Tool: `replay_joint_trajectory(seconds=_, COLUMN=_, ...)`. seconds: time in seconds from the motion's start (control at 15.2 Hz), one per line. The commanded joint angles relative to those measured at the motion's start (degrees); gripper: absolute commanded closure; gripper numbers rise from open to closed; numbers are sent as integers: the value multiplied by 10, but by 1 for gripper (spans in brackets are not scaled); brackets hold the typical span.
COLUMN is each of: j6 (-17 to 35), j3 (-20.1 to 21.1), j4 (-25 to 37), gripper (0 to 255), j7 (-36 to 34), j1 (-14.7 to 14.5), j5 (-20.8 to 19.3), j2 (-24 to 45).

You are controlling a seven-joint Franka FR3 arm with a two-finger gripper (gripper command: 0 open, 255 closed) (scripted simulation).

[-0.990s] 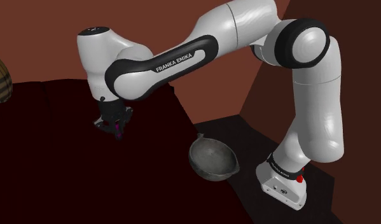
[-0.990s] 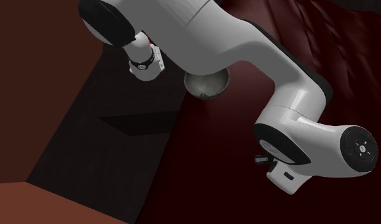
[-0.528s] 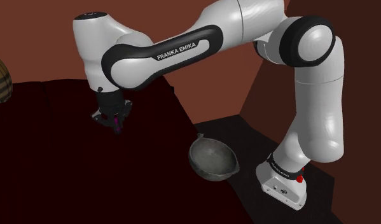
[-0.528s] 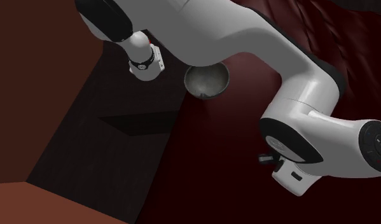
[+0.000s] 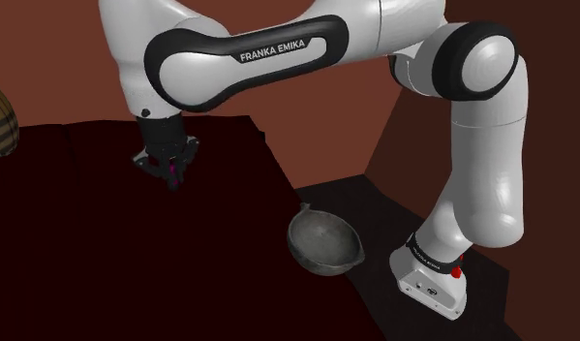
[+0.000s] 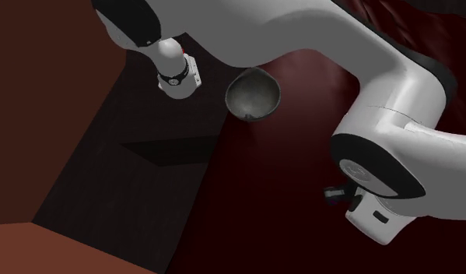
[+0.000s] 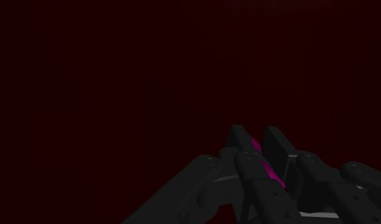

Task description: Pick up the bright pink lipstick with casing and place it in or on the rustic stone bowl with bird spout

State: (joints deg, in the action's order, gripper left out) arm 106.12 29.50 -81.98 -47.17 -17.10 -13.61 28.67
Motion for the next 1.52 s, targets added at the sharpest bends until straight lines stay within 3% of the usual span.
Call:
replay_joint_trajectory(seconds=0.0, j6=-13, j3=1, j4=9, gripper=255, j7=1, j1=-1, j5=2, j2=-3)
replay_joint_trajectory(seconds=1.12, j6=-140, j3=5, j4=143, gripper=255, j7=8, j1=-21, j5=3, j2=1)
replay_joint_trajectory(seconds=1.45, j6=-69, j3=26, j4=-66, gripper=255, j7=18, j1=39, j5=70, j2=-151)
